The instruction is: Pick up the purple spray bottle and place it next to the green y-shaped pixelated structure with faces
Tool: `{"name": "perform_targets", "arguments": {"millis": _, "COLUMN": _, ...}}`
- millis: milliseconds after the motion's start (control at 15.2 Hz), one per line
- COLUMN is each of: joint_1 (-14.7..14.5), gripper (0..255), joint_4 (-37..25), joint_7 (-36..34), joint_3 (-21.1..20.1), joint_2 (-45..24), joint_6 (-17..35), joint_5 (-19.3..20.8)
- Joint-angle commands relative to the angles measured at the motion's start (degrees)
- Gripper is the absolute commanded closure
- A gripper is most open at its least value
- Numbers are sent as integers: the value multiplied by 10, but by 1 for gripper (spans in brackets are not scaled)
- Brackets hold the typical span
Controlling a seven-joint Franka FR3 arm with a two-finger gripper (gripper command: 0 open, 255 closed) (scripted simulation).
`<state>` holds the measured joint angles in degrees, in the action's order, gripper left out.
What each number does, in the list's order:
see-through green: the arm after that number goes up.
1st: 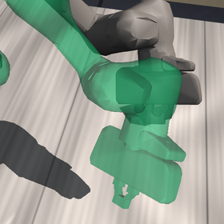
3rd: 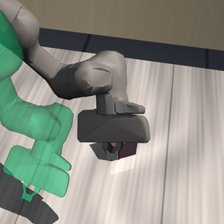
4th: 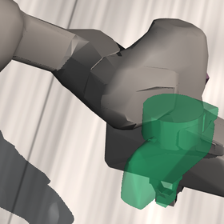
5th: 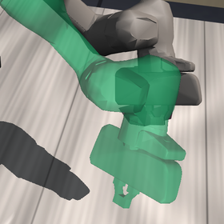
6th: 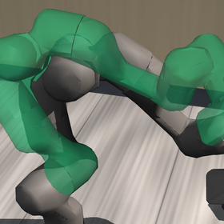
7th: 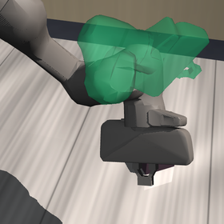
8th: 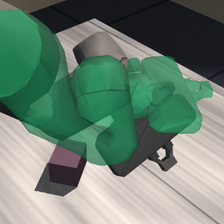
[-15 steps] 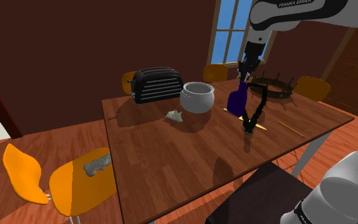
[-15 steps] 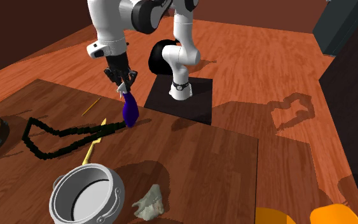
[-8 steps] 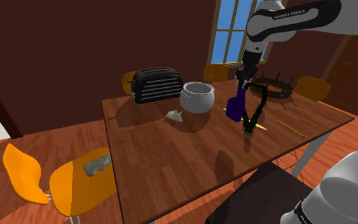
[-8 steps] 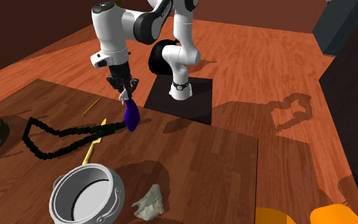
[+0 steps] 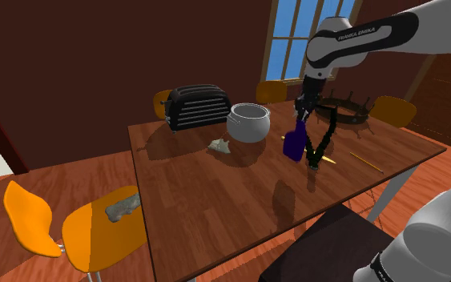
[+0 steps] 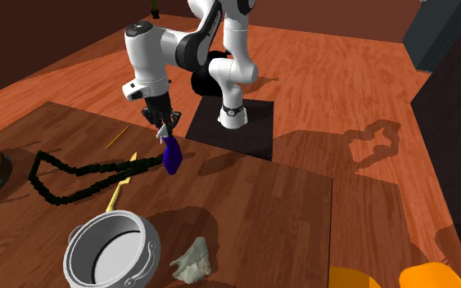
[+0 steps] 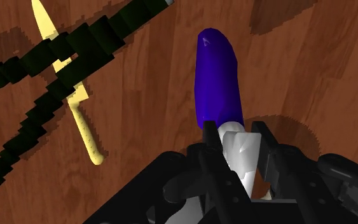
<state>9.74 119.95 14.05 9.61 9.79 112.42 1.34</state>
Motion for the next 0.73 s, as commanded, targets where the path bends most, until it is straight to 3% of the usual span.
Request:
{"name": "perform_targets", "arguments": {"millis": 0, "joint_1": 0, "gripper": 255, "joint_4": 14, "joint_7": 1, "joint_3": 1, "joint_2": -2, "joint_6": 16, "joint_5": 0}}
{"name": "perform_targets", "arguments": {"millis": 660, "joint_1": 1, "gripper": 255, "joint_4": 69, "joint_7": 4, "joint_3": 3, "joint_2": -24, "joint_6": 94, "joint_5": -3}}
